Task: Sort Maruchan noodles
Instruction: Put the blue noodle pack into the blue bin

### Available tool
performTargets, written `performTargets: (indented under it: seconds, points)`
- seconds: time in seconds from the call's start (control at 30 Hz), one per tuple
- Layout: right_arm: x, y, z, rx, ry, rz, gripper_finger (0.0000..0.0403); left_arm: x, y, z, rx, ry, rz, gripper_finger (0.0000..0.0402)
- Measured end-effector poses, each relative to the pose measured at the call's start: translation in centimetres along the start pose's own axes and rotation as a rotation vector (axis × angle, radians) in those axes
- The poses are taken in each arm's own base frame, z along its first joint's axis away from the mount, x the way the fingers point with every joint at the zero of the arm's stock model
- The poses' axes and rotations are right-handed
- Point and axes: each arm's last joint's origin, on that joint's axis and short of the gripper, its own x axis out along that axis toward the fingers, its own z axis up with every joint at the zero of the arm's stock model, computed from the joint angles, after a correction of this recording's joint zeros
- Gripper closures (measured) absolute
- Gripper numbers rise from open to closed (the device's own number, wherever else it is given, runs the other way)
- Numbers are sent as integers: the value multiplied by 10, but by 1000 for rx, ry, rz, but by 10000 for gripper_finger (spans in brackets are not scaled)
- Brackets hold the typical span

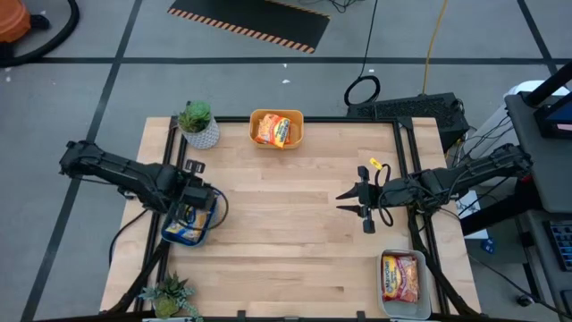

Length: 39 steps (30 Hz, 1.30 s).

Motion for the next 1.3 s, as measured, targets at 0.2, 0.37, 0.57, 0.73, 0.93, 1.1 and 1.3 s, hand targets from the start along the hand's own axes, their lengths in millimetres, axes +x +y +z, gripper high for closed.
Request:
performTargets:
  seconds: [0.2,0.37,0.57,0.73,0.93,1.1,1.3]
  points:
    - [0,0,0,2,-1,0,296,3,-1,12,-15,-51,1,314]
    - [0,0,0,2,-1,0,296,2,0,27,15,-203,15,314]
    - [0,0,0,0,-5,1,296,6,8,32,-40,-243,115,314]
    - [0,0,0,-13,-5,1,296,9,19,32,-95,-227,133,314]
    - [0,0,0,-15,-5,1,296,11,25,31,-6,-214,132,314]
    - [0,0,0,-15,-4,1,296,12,26,30,35,-200,149,313]
    - [0,0,0,-8,-1,1,296,13,26,27,51,-170,142,313]
